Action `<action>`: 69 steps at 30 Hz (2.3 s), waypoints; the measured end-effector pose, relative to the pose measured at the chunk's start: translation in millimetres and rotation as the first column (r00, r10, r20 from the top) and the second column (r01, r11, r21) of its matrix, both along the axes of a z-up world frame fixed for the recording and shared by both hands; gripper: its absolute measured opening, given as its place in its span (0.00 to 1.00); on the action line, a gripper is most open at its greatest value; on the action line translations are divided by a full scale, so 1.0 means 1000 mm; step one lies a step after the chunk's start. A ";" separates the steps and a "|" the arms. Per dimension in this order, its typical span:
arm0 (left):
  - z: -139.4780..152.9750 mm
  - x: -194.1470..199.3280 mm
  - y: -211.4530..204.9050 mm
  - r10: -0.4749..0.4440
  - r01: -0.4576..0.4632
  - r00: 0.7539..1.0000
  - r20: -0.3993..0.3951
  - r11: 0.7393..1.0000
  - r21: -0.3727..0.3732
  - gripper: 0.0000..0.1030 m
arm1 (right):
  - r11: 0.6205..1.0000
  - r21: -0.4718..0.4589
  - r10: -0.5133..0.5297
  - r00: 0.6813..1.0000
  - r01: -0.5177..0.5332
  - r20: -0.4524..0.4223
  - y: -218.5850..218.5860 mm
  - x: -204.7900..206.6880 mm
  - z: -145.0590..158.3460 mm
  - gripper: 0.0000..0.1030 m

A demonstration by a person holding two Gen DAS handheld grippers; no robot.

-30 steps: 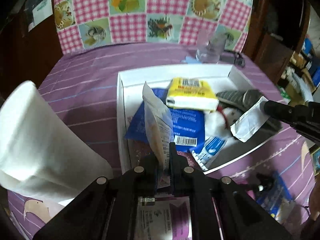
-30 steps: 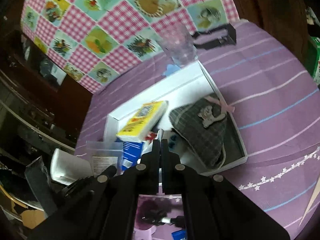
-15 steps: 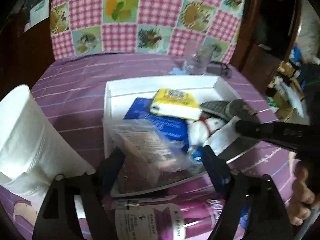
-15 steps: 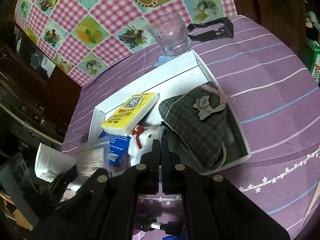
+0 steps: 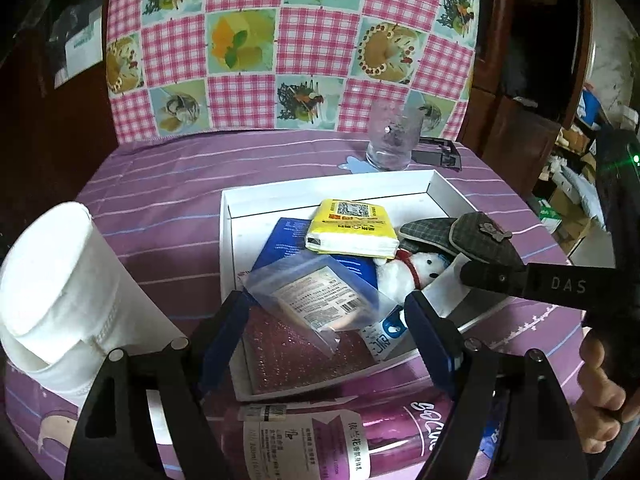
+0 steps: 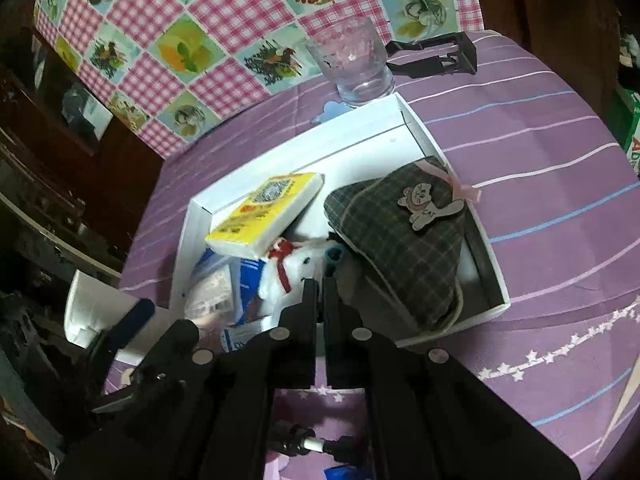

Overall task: Organize soft objects
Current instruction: 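Carry the clear bag into the tray and open the left tool while the right tool moves over the tray, then withdraw both tools from the tray back toward the eye-mask bag, then grasp the lavender plush with the right tool while the left tool reaches the eye-mask bag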

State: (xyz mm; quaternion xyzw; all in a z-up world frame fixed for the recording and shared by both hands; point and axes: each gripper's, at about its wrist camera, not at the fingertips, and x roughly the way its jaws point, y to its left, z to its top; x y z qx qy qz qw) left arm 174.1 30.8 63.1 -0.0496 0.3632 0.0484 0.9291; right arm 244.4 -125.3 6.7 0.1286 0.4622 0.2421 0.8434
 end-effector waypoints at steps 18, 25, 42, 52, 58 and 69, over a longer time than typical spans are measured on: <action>0.012 -0.006 -0.005 -0.018 0.018 1.000 0.016 0.999 0.033 0.78 | 0.998 -0.058 -0.032 0.999 0.030 -0.040 -0.017 -0.008 0.022 0.49; 0.029 -0.012 0.002 -0.017 0.017 1.000 0.003 1.000 -0.002 0.78 | 0.992 -0.125 0.006 1.000 -0.009 -0.024 -0.010 -0.022 0.035 0.49; 0.043 -0.047 -0.093 -0.320 0.320 0.946 -0.043 0.947 -0.003 0.78 | 0.957 -0.288 0.057 0.997 -0.041 0.048 -0.091 -0.123 0.034 0.49; 0.004 -0.064 -0.154 -0.507 0.517 0.856 -0.103 0.847 0.128 0.78 | 0.974 -0.219 -0.014 0.987 0.049 0.159 -0.140 -0.174 -0.006 0.49; -0.025 -0.061 -0.171 -0.560 0.579 0.814 -0.155 0.803 0.143 0.78 | 0.986 -0.164 0.016 0.967 0.026 0.253 -0.147 -0.194 -0.012 0.41; -0.056 -0.056 -0.169 -0.594 0.631 0.765 -0.249 0.769 0.103 0.86 | 0.907 -0.402 0.239 0.942 -0.129 0.237 -0.109 -0.224 -0.040 0.42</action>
